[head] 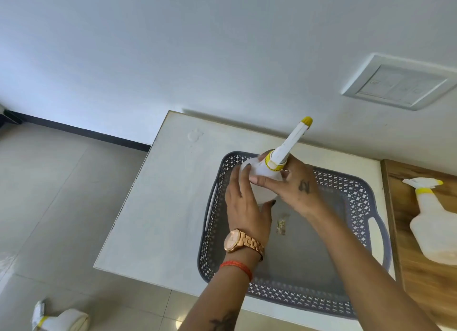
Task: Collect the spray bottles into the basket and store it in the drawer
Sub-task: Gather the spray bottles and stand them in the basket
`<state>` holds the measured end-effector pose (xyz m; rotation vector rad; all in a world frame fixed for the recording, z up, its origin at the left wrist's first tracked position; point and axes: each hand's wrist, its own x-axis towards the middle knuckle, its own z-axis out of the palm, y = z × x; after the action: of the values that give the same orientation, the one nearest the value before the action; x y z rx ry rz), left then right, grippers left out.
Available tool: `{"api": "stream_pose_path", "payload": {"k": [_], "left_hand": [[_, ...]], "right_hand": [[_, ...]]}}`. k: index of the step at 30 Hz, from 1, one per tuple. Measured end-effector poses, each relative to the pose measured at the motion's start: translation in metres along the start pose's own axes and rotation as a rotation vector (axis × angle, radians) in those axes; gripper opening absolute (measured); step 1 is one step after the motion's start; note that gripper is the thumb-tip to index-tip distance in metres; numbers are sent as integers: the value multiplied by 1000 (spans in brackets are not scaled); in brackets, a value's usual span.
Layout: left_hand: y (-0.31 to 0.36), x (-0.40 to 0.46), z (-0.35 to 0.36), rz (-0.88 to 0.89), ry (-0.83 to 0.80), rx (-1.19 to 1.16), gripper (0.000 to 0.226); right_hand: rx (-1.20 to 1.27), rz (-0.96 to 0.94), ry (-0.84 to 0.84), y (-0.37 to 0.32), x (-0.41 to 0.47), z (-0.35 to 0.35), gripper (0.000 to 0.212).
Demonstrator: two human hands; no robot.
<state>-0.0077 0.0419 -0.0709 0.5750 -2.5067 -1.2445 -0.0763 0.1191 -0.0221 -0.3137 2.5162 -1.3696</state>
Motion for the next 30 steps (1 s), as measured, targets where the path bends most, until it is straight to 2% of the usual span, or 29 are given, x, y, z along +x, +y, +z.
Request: {"api": "stream_pose_path", "payload": {"k": [5,15,23,26,30], "left_hand": [[-18,8,2,-70,-30,20,78],[-27,15,1,-56,14,30,80],[-31,15,2,-41,20,78,80],[-28,15,-1,-41,20,85,79],[-20,6,-11,-72,16,78,87]], "right_hand": [[-62,-66,-59,17,12,18,46],[-189,-134,-115,14,23,25,49],[-169,-160,-72,18,17,30,50],[-183,-166,-82,17,15,31,56],[-164,-149,-93,21,7,19,74]]}}
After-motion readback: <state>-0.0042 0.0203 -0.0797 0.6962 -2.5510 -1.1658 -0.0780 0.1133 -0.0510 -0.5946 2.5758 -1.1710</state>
